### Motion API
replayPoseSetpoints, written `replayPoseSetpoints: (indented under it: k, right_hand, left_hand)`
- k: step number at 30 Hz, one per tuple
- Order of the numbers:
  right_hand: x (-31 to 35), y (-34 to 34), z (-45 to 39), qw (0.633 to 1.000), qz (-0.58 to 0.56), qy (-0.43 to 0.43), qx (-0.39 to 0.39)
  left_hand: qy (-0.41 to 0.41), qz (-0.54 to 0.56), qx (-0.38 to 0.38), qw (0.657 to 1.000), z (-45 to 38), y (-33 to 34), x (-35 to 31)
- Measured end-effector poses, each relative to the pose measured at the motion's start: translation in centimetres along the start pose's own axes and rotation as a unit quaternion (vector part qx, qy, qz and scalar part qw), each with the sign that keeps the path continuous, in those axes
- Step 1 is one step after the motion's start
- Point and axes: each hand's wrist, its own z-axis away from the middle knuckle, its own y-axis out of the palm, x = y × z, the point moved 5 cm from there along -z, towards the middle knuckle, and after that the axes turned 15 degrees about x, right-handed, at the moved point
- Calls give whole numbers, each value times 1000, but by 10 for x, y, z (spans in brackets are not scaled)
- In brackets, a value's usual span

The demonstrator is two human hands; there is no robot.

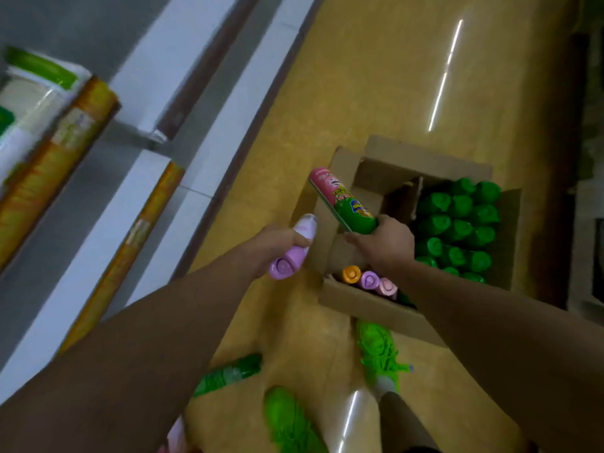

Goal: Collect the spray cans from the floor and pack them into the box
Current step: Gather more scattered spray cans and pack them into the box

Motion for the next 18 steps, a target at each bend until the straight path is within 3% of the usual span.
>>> replayPoseSetpoints:
  k: [6,18]
  right_hand:
    - [-38,-80,-30,998,30,43,-40]
    - [-85,-197,-99,981,155,119,-19]
  left_hand:
    - [-23,-242,46,969,-28,69,-78]
    - [-87,-377,74,919,-98,141,-131]
